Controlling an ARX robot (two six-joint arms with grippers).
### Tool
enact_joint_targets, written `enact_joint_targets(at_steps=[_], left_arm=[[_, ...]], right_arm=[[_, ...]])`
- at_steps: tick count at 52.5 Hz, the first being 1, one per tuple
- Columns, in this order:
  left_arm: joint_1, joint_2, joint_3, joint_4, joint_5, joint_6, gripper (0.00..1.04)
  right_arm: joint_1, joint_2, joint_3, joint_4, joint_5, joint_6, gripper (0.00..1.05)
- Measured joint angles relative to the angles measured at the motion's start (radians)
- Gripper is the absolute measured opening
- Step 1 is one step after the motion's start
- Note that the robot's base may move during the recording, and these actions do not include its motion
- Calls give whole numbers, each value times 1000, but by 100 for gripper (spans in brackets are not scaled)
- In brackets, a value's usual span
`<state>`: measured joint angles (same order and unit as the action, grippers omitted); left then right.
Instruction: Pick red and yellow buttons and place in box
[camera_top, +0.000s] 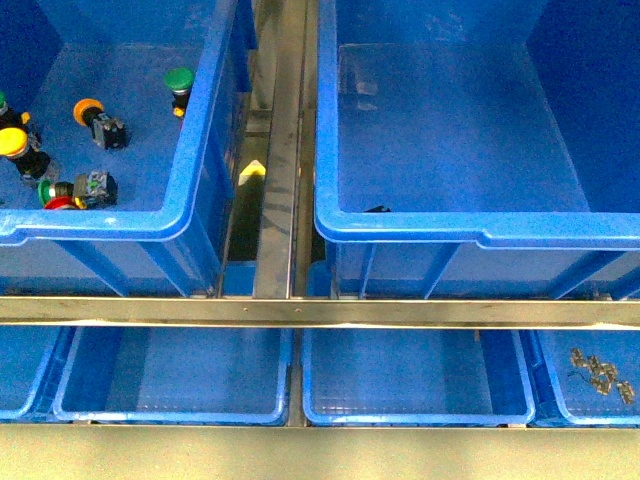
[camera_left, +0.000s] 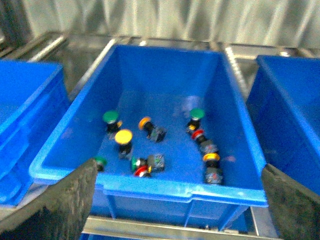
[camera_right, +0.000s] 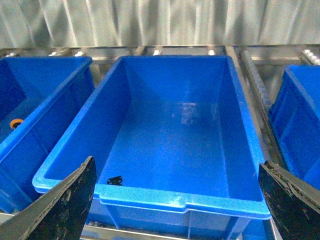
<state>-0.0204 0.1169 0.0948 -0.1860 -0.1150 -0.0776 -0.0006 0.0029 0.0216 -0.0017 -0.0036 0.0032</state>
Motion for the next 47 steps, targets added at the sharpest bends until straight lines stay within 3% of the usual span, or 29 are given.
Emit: enact_joint_targets(at_steps=[3, 5, 11, 17, 30, 47], left_arm=[[24, 182, 100, -149, -80, -72, 97], [63, 328, 163, -163, -79, -104, 97], [155, 674, 322, 3, -44, -126, 97], [190, 981, 490, 156, -13, -126, 97], [190, 1503, 831, 249, -8, -138, 97], [159, 1855, 1103, 268, -12, -202, 97]], right_arm=[[0, 0, 0, 0, 4, 0, 98], [0, 0, 0, 0, 3, 0, 98], [0, 0, 0, 0, 2, 0, 98], [0, 0, 0, 0, 4, 0, 98], [0, 0, 0, 0, 3, 0, 98], [0, 0, 0, 0, 4, 0, 98]])
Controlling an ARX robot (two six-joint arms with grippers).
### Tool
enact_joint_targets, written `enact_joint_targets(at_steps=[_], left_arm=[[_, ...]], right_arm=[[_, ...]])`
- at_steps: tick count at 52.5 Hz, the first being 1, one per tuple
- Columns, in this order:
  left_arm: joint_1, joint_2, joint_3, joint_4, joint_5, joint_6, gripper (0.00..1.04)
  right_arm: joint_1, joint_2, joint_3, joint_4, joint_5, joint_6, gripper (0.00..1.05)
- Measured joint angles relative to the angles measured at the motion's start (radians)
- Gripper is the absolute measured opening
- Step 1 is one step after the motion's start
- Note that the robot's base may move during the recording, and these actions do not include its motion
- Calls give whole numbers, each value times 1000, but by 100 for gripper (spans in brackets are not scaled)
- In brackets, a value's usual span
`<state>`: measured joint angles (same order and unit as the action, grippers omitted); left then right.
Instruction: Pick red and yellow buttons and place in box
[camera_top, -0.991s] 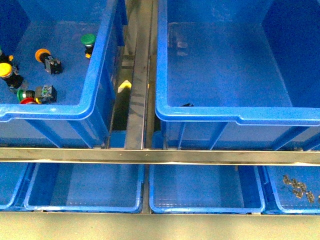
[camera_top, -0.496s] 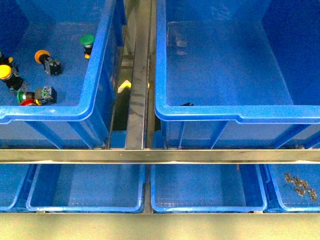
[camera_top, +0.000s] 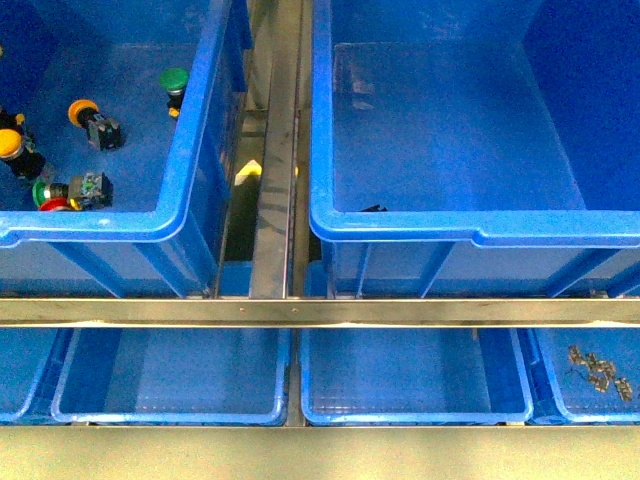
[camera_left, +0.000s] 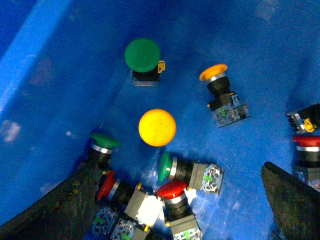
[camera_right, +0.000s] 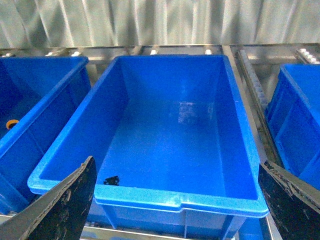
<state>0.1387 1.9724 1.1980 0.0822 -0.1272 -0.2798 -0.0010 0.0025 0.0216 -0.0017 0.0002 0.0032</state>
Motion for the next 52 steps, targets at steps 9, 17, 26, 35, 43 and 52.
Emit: enact_joint_targets(at_steps=[9, 17, 26, 35, 43, 52], left_arm=[[14, 134, 55, 6, -3, -6, 97], [30, 216, 92, 16, -3, -6, 97], [44, 286, 164, 18, 5, -3, 97], [47, 340, 229, 13, 20, 4, 97], [47, 375, 277, -5, 30, 5, 97], [47, 401, 306, -14, 43, 6, 97]], right_arm=[[0, 0, 0, 0, 0, 0, 98], [0, 0, 0, 0, 0, 0, 98], [0, 0, 0, 0, 0, 0, 98], [0, 0, 0, 0, 0, 0, 98], [0, 0, 0, 0, 0, 0, 98], [0, 0, 0, 0, 0, 0, 98]])
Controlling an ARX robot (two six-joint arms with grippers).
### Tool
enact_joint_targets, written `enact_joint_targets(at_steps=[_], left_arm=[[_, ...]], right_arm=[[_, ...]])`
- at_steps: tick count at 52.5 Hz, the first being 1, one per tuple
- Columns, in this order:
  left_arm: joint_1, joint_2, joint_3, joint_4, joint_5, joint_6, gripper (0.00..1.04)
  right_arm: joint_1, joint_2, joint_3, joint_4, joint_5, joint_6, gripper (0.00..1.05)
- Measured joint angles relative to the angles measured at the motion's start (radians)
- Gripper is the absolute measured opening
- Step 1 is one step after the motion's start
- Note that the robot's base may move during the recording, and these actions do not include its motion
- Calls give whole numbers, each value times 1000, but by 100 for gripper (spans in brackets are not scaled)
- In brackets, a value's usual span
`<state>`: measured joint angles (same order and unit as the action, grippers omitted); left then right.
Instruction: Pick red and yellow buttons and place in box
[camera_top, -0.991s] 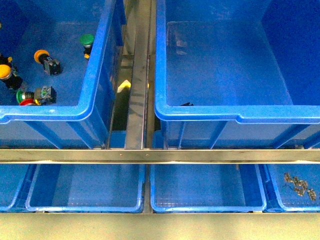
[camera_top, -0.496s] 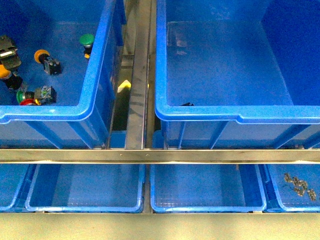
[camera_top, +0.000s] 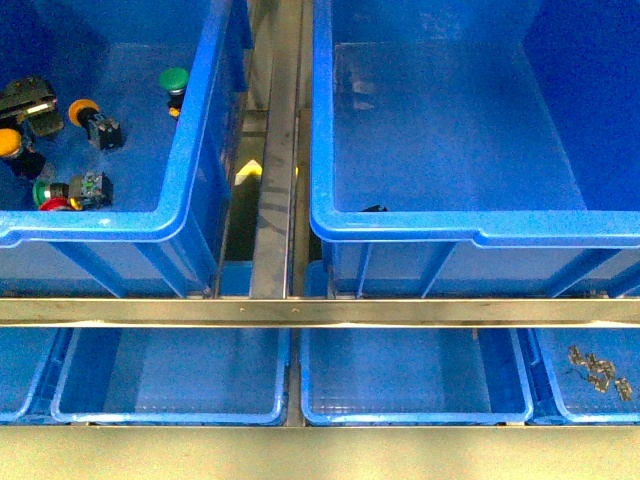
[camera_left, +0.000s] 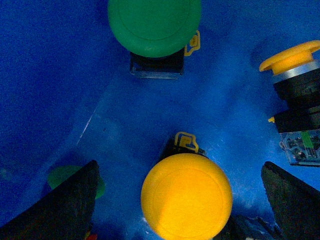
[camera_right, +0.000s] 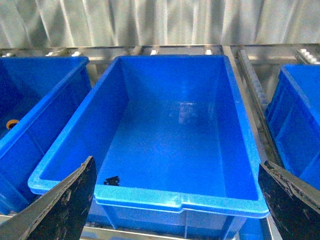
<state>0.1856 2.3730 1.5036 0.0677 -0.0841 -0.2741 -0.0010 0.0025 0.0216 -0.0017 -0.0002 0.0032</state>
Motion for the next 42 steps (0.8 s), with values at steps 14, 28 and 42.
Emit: enact_joint_targets(at_steps=[14, 28, 42], left_arm=[[2, 12, 9, -5, 14, 0, 90], [5, 16, 20, -6, 24, 4, 50], [8, 16, 20, -9, 30, 15, 35]], right_arm=[[0, 0, 0, 0, 0, 0, 98], [0, 0, 0, 0, 0, 0, 98], [0, 0, 0, 0, 0, 0, 98]])
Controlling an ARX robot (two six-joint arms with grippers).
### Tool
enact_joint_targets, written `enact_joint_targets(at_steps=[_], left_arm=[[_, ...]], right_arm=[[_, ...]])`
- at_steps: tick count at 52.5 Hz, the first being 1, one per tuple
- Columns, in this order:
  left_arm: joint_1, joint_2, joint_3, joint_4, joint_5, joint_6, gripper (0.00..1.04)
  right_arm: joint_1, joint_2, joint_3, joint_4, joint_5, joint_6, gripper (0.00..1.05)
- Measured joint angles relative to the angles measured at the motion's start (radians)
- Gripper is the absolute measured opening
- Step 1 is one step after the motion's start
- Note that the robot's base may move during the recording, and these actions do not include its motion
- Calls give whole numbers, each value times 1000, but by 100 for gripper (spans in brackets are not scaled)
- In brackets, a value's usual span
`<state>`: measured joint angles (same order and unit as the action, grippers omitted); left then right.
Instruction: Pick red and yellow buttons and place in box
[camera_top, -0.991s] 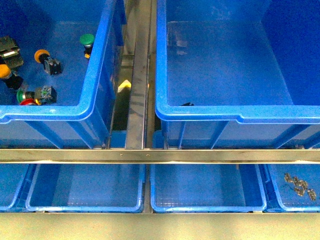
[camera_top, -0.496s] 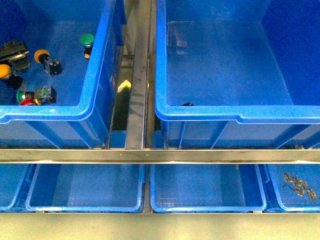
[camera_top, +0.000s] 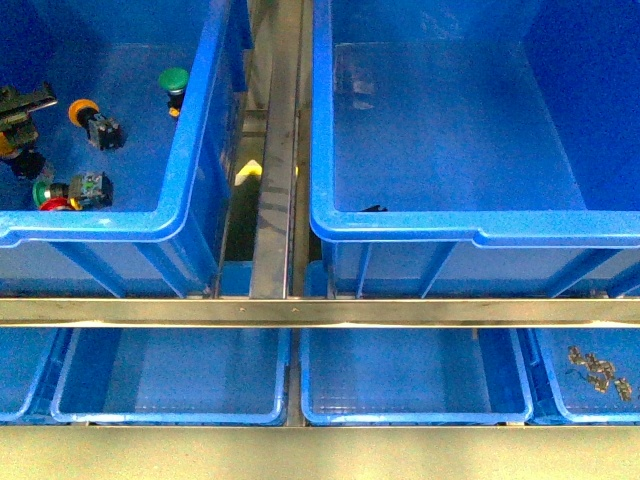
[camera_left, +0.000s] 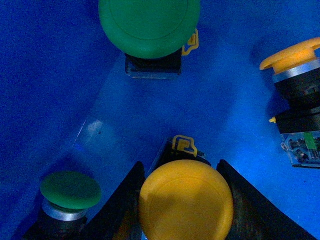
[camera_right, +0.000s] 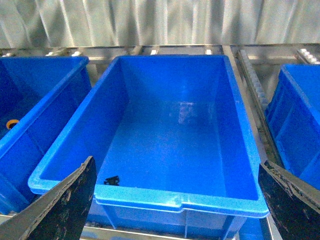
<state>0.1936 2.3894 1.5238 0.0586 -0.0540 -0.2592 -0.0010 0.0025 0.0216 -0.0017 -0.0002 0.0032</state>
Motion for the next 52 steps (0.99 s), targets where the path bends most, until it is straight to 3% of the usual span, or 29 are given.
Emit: enact_joint_targets(at_steps=[10, 25, 33, 43, 52], left_arm=[[15, -54, -48, -5, 62, -20, 35], [54, -343, -217, -56, 216, -138, 35], [53, -487, -312, -179, 369, -253, 35], [-2, -622, -384, -266, 560, -420, 34], [-153, -764, -412, -273, 656, -535, 34]], right_arm=[[0, 0, 0, 0, 0, 0, 98], [0, 0, 0, 0, 0, 0, 98], [0, 0, 0, 0, 0, 0, 98], [0, 0, 0, 0, 0, 0, 98], [0, 0, 0, 0, 0, 0, 98]])
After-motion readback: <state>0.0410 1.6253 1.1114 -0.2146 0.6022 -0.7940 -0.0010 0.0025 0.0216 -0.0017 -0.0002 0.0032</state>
